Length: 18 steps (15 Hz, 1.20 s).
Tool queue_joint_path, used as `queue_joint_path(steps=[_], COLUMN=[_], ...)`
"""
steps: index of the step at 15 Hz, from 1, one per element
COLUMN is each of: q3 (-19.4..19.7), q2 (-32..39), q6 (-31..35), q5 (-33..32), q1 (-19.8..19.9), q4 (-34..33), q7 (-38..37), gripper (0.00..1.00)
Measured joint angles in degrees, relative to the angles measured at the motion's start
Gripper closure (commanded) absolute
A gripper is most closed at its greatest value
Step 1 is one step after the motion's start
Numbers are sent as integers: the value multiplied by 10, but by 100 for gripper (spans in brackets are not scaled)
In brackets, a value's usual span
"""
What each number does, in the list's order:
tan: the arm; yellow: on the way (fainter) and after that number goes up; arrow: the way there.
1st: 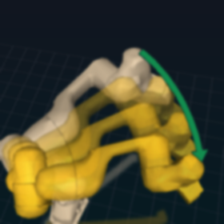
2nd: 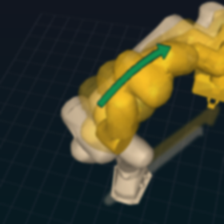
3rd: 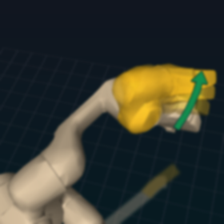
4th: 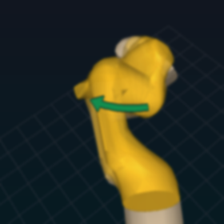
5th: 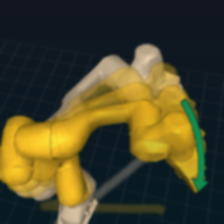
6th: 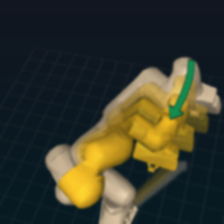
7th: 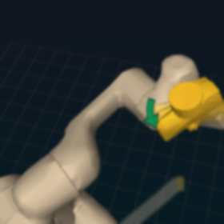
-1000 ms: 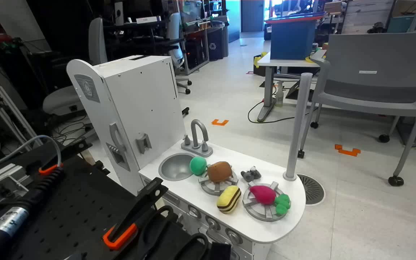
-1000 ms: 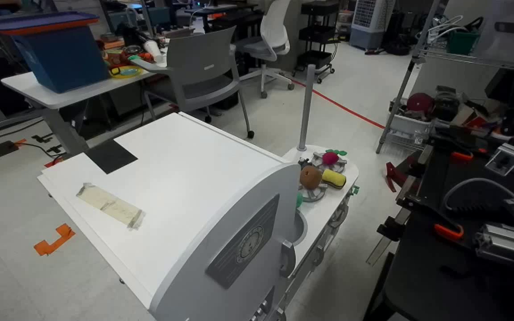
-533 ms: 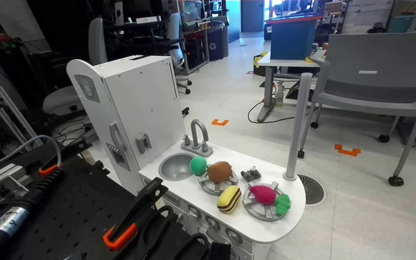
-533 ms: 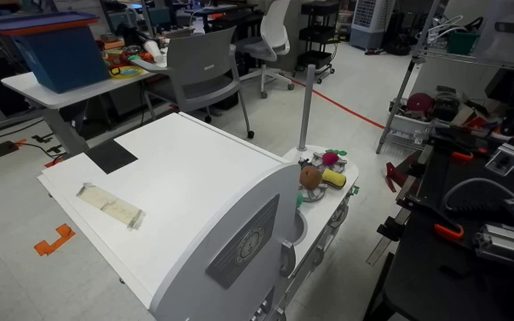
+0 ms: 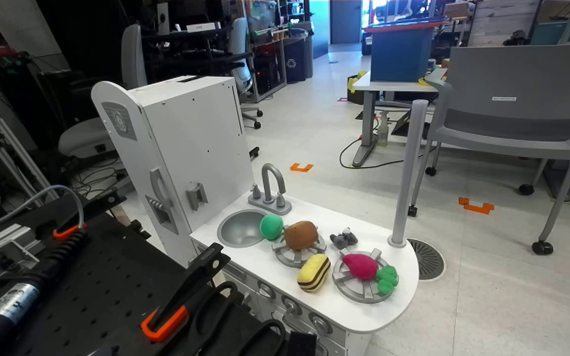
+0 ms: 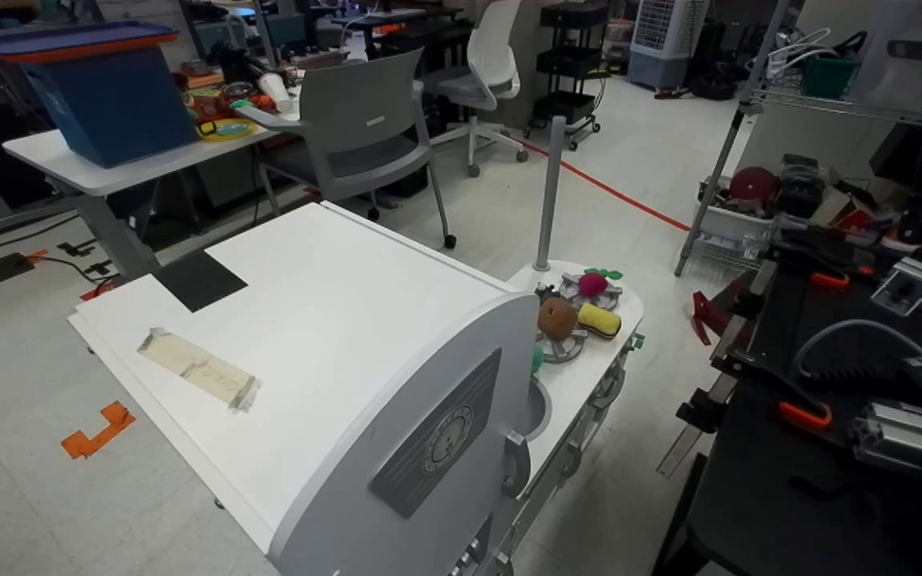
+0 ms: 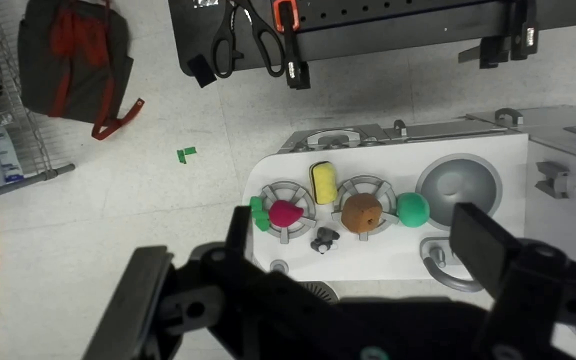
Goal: Turn the faucet to the left
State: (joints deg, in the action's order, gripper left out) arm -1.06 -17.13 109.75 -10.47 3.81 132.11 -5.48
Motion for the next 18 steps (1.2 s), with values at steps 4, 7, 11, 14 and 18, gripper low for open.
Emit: queue_joint_path(steps=[4, 7, 11, 14, 18], q3=[-8, -8, 3, 18, 29], q2=[142, 261, 423, 540, 674], q6=[13, 19, 23, 32, 100], q5=[-45, -62, -88, -102, -113], q1=[-6, -18, -41, -59, -71], q4=[-67, -132, -231, -308, -401], q7=[-25, -28, -37, -37, -8], gripper=[0, 0, 0, 0, 0])
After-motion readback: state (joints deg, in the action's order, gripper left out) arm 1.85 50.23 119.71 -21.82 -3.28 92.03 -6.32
